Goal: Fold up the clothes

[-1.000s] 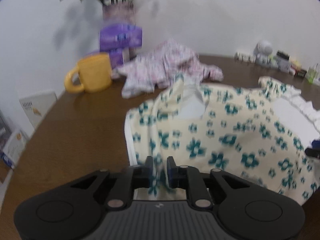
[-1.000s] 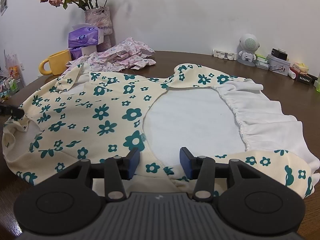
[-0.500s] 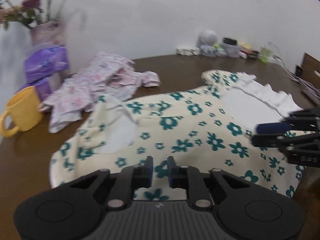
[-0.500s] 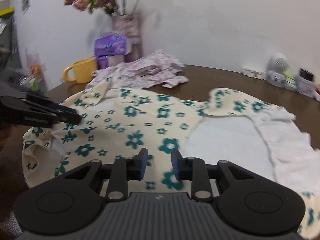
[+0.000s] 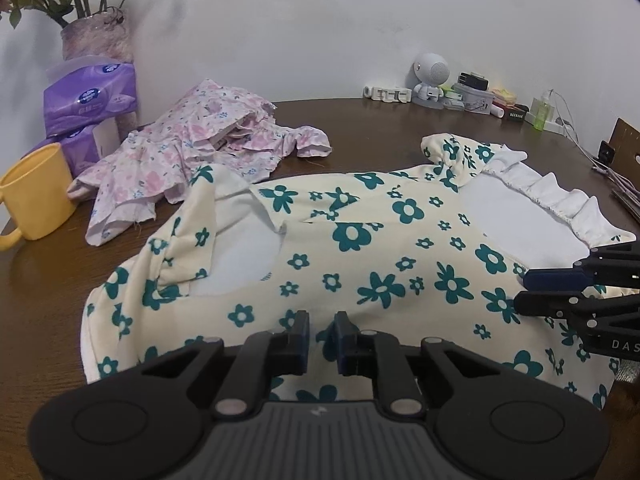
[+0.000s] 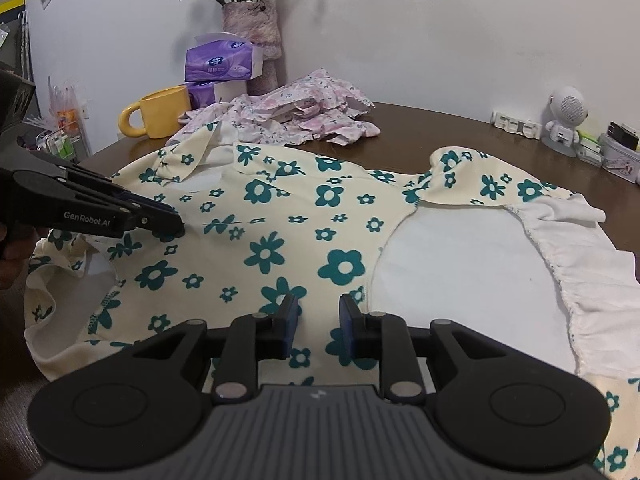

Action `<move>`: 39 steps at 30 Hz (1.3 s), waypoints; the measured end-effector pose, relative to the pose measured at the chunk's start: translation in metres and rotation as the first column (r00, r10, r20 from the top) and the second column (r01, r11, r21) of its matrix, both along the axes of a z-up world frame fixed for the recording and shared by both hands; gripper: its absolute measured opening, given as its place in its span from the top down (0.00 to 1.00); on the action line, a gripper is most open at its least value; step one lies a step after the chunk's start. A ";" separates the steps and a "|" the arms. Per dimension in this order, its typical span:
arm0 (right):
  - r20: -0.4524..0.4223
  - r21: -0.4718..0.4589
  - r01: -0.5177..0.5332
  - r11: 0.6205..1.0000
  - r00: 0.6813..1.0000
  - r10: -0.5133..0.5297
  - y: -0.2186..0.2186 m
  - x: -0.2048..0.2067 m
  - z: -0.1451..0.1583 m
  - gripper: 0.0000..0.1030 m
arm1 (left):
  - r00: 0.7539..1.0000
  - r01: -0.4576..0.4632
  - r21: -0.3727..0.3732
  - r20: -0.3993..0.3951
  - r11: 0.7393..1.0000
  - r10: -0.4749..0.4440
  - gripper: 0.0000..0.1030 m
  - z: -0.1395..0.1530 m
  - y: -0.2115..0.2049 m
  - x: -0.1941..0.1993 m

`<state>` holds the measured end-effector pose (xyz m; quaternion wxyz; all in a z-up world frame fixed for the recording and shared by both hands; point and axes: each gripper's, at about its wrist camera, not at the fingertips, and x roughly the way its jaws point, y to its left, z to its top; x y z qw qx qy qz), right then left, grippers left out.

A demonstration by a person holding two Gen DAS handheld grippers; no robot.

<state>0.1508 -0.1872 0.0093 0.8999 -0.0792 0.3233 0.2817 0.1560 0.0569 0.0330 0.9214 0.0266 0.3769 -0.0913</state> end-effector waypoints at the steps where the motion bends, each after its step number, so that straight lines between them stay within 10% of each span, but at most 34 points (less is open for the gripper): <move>1: 0.000 0.001 0.001 1.000 1.000 -0.001 -0.001 0.000 0.000 0.79 | 1.000 -0.002 -0.002 -0.003 1.000 0.002 0.84 0.002 0.000 -0.001; 9: -0.033 0.051 0.023 0.998 0.999 -0.022 -0.026 0.022 0.034 0.76 | 0.999 -0.039 -0.097 -0.017 0.995 0.038 0.52 0.047 0.023 0.009; 17: -0.129 0.060 0.161 0.985 0.980 -0.152 -0.039 0.110 0.065 0.71 | 0.970 -0.126 -0.160 -0.225 0.979 0.088 0.52 0.048 0.026 0.091; 26: -0.270 0.027 0.272 0.962 0.929 -0.254 -0.019 0.179 0.026 0.63 | 0.946 -0.230 -0.198 -0.277 0.953 0.170 0.53 0.011 0.028 0.138; 29: -0.289 0.051 0.303 0.952 0.916 -0.277 -0.018 0.185 0.018 0.59 | 0.950 -0.221 -0.226 -0.271 0.949 0.157 0.67 0.010 0.030 0.145; 31: -0.294 0.069 0.320 0.945 0.911 -0.288 -0.018 0.189 0.015 0.64 | 0.952 -0.202 -0.237 -0.276 0.950 0.133 0.98 0.007 0.029 0.148; 33: -0.300 0.087 0.337 0.937 0.906 -0.299 -0.018 0.192 0.013 0.85 | 0.962 -0.184 -0.223 -0.243 0.957 0.128 0.99 0.007 0.028 0.149; 39: -0.310 0.170 0.375 0.911 0.898 -0.312 -0.031 0.190 0.010 0.92 | 0.979 -0.182 -0.276 -0.141 0.944 0.147 1.00 0.015 0.041 0.149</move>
